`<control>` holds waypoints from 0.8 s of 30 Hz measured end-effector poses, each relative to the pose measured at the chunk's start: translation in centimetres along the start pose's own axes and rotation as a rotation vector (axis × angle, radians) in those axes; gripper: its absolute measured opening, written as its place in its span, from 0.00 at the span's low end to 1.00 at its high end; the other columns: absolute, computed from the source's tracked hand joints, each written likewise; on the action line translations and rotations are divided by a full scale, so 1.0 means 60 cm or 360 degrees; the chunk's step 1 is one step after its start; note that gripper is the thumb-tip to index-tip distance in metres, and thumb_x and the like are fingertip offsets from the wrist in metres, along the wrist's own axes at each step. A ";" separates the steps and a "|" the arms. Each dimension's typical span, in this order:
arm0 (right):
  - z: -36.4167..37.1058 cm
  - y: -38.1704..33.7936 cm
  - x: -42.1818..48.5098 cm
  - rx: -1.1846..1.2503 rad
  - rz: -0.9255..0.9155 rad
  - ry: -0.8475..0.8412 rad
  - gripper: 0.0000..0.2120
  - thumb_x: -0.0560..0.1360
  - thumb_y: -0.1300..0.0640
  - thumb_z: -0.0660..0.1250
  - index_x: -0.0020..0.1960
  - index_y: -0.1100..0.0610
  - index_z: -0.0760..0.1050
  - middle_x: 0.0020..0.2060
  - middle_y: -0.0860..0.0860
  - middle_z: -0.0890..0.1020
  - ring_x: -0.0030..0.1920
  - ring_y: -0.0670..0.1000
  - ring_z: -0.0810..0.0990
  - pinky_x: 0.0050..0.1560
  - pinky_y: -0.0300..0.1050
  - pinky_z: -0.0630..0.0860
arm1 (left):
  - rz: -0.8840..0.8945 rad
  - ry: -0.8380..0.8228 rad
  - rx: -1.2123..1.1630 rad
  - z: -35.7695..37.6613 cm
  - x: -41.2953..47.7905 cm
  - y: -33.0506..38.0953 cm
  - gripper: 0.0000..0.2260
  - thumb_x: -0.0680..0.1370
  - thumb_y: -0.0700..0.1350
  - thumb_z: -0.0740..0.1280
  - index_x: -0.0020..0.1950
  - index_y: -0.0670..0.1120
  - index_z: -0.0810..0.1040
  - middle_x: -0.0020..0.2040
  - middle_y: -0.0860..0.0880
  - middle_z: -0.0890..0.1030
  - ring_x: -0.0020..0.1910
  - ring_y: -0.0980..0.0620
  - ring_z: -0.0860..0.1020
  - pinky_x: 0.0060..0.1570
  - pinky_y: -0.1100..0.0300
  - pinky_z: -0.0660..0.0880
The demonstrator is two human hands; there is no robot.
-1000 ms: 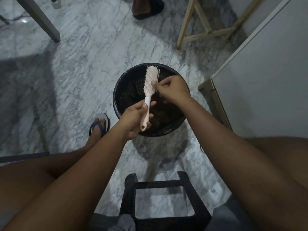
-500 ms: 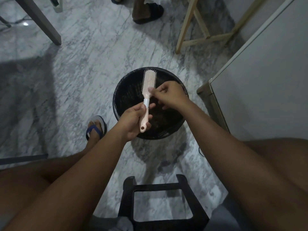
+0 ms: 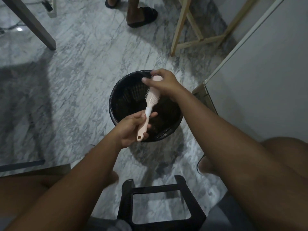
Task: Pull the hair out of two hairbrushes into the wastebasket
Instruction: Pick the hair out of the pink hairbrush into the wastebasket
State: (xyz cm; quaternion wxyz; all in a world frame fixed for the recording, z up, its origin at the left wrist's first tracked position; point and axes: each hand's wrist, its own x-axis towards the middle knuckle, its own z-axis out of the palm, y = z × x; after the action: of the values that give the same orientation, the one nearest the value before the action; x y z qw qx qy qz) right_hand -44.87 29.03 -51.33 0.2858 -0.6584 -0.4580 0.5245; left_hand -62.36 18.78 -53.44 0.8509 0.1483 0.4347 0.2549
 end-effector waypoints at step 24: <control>0.025 0.034 -0.048 0.0245 0.0061 0.0140 0.11 0.74 0.58 0.74 0.49 0.67 0.82 0.41 0.59 0.87 0.39 0.54 0.87 0.43 0.48 0.86 | 0.0096 0.0330 -0.0043 0.006 -0.008 0.007 0.13 0.85 0.41 0.56 0.66 0.42 0.77 0.57 0.49 0.84 0.34 0.55 0.74 0.26 0.63 0.70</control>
State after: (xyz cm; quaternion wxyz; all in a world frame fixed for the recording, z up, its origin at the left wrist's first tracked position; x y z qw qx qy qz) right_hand -45.75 25.40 -52.27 0.3453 -0.6655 -0.3908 0.5341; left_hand -62.44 18.84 -52.71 0.7953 0.1228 0.5122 0.3001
